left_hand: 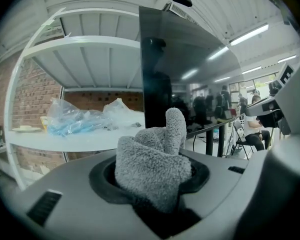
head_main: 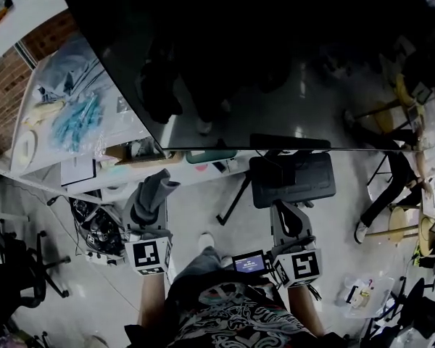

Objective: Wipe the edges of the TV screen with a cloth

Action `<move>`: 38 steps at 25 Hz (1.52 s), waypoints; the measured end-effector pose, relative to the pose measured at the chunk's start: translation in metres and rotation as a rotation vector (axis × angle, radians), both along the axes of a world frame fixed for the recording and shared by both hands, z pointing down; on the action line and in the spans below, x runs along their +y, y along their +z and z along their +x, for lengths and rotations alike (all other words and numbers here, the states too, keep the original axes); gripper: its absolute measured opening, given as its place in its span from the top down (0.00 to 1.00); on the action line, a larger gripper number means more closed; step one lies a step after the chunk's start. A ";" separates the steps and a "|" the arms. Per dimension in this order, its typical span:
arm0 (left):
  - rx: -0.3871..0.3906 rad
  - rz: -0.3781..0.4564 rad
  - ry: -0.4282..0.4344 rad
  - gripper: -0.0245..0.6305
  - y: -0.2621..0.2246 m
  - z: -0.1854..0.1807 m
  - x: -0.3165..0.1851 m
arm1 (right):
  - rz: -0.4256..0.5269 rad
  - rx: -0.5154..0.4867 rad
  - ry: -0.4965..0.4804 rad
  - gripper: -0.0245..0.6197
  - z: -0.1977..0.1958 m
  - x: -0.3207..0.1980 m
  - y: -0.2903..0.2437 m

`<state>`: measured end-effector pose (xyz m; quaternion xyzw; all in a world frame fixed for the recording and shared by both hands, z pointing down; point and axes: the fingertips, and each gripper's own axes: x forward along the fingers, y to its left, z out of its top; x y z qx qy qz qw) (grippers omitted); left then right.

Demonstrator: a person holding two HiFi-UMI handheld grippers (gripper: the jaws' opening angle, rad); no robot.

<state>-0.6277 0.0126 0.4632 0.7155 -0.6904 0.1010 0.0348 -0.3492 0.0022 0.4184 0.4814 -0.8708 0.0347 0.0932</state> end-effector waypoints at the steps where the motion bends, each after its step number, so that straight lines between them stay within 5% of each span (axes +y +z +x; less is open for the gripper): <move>1: 0.006 0.002 0.002 0.66 0.001 -0.001 -0.004 | -0.016 0.018 -0.001 0.91 -0.001 0.000 0.003; 10: 0.037 -0.016 0.010 0.66 0.005 -0.005 -0.021 | -0.089 0.043 0.063 0.91 0.003 -0.011 0.017; 17: 0.025 -0.027 -0.022 0.66 0.005 -0.007 -0.032 | -0.094 0.034 0.024 0.91 0.006 -0.029 0.024; 28: 0.005 -0.069 -0.187 0.66 0.016 -0.024 -0.044 | -0.104 0.033 -0.054 0.91 0.031 -0.051 0.020; 38: 0.055 -0.190 -0.397 0.66 0.040 -0.050 -0.062 | -0.098 0.051 -0.042 0.91 0.068 -0.060 0.020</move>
